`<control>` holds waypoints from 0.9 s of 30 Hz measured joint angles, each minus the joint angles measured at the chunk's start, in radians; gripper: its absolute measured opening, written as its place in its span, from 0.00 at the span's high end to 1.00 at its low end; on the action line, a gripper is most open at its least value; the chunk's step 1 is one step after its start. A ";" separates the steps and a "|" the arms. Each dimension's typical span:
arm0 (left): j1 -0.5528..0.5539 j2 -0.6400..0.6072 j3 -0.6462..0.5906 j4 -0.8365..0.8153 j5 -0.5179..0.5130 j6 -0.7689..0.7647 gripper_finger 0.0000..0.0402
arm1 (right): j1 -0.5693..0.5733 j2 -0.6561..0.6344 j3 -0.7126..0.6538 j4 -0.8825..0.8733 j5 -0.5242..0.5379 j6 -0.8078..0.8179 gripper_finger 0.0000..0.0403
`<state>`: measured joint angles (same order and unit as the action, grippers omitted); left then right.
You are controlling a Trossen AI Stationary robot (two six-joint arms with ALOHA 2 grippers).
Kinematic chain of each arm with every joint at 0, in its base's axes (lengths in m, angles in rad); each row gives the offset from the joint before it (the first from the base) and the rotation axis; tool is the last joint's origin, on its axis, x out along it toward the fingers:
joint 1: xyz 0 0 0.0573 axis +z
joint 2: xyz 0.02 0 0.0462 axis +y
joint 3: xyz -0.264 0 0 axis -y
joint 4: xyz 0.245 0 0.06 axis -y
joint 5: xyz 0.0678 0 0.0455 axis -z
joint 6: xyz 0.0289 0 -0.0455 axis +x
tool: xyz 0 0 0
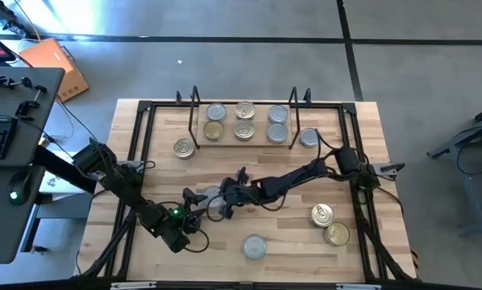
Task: Stack canned seafood by type on shelf
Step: Stack the left green and blue tuna can on top of the green and blue tuna can on the back of the shelf
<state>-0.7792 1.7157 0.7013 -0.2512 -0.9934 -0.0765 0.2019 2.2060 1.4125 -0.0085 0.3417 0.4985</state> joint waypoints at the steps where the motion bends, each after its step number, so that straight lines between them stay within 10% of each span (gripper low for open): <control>1: 0.000 0.000 0.000 0.000 -0.003 0.000 0.26 | 0.000 0.006 0.000 -0.020 0.002 0.019 1.00; 14: 0.000 0.000 0.000 0.000 -0.006 -0.015 0.26 | 0.001 0.023 0.001 -0.082 0.017 0.078 1.00; 27: 0.000 -0.068 -0.001 -0.146 0.002 -0.210 0.26 | 0.018 -0.018 -0.215 0.289 0.013 0.112 1.00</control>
<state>-0.7792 1.6482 0.7002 -0.3968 -0.9918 -0.2863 0.2204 2.1876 1.1971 0.2806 0.3545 0.6109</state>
